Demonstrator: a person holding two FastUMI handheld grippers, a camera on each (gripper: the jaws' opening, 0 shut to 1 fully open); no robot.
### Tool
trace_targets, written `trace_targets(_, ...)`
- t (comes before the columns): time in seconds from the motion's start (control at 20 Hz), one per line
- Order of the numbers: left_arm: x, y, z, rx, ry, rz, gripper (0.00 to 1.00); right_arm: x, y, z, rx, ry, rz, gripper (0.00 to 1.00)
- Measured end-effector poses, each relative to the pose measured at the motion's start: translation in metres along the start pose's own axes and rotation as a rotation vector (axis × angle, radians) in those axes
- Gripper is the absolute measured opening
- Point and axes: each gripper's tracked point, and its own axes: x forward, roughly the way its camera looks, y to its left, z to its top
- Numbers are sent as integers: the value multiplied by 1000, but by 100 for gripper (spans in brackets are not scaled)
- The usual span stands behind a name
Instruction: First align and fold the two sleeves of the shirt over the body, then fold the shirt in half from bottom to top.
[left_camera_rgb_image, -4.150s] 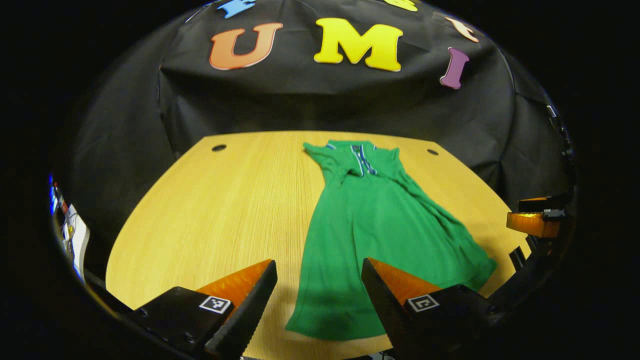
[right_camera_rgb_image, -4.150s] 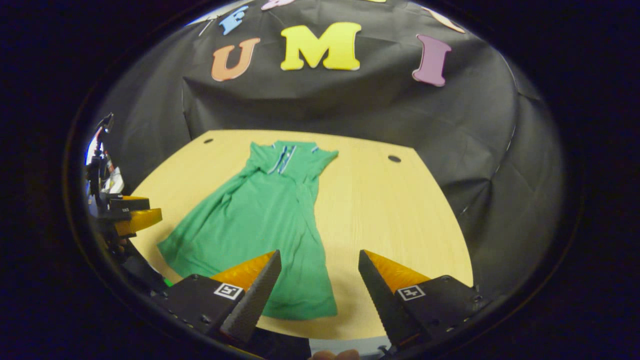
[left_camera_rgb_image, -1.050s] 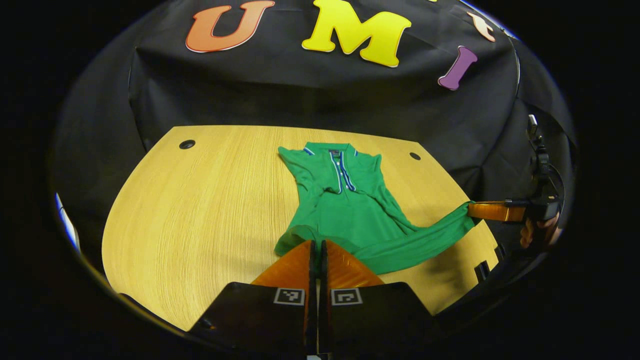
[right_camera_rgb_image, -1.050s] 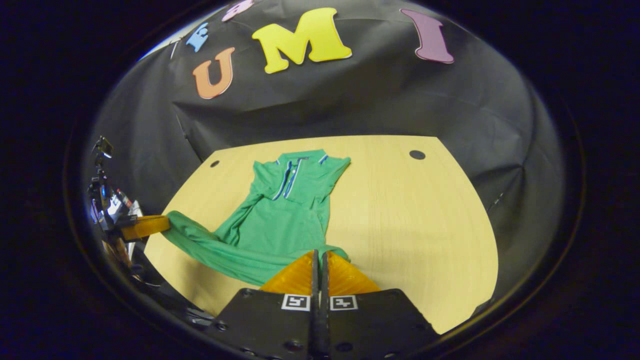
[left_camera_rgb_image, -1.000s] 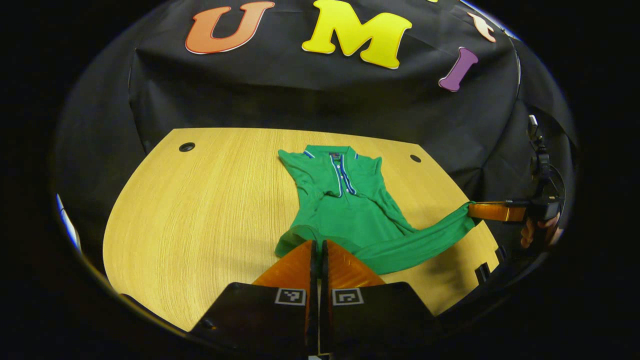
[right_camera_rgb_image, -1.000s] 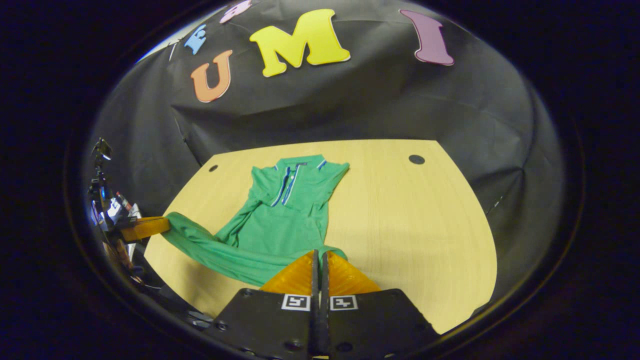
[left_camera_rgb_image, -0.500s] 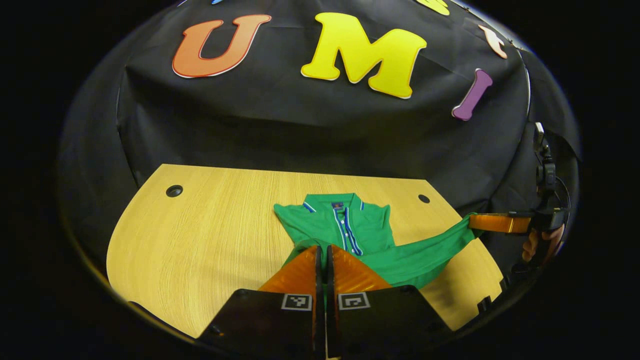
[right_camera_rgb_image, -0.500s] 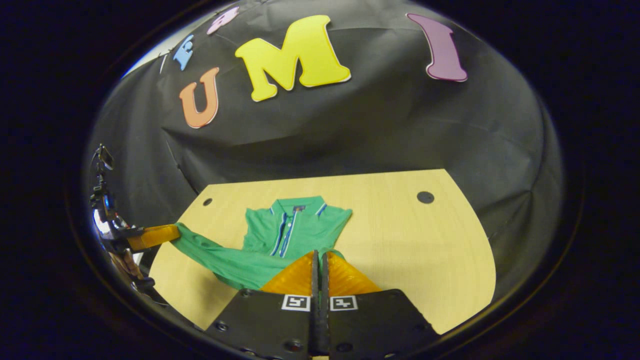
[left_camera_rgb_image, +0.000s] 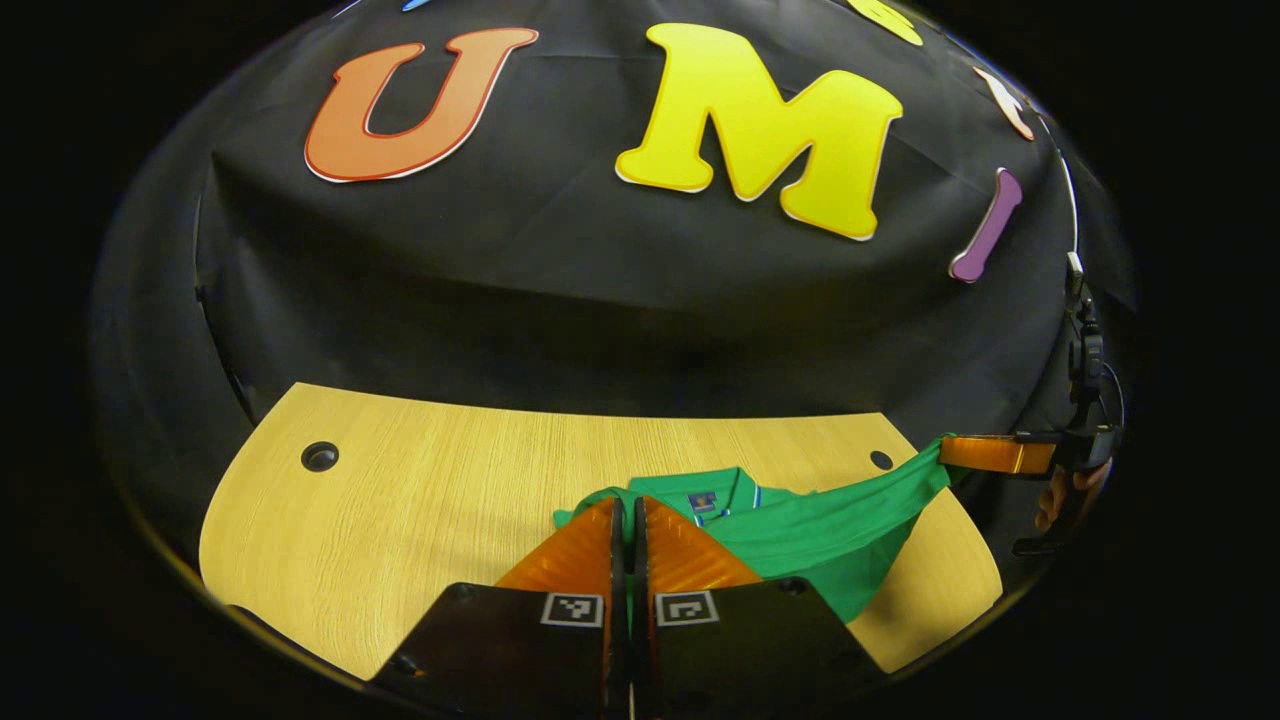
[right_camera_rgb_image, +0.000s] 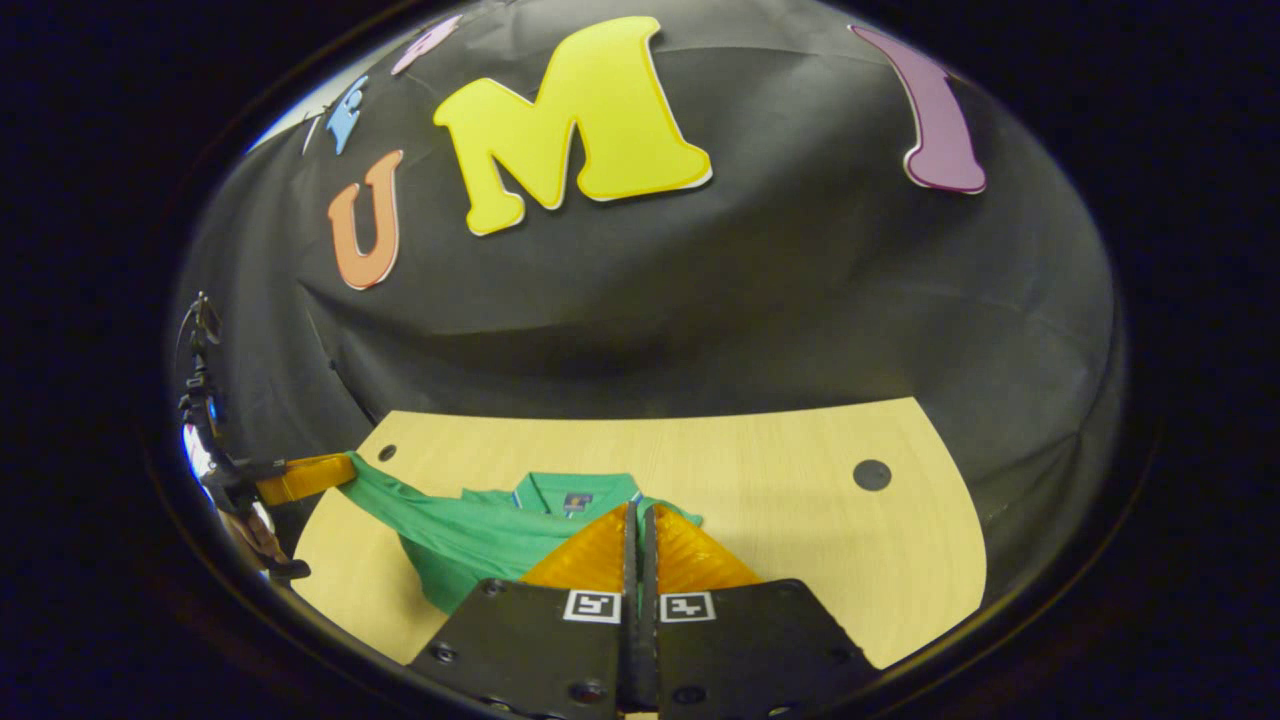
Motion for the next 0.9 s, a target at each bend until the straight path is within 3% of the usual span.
trace_targets(0.35,53,9,-7,-15,1,79,8,63,-4,-5,-52,31,-22,0)
trace_targets(0.5,68,15,-23,-19,36,130,14,82,-6,-19,-69,57,-37,0)
trace_targets(0.55,71,19,-29,-8,55,156,16,88,-4,-24,-75,63,-30,4)
trace_targets(0.6,70,25,-36,5,77,182,27,91,-8,-28,-89,65,-47,5)
trace_targets(0.65,70,29,-38,15,88,203,12,90,-9,-28,-97,58,-51,10)
trace_targets(0.75,66,36,-34,7,68,232,98,85,-9,-27,-103,35,-61,48)
trace_targets(0.85,59,40,-23,2,26,250,100,75,-12,-22,-125,4,-84,85)
trace_targets(0.9,55,41,-16,0,2,256,100,71,-13,-19,-138,-17,-99,90)
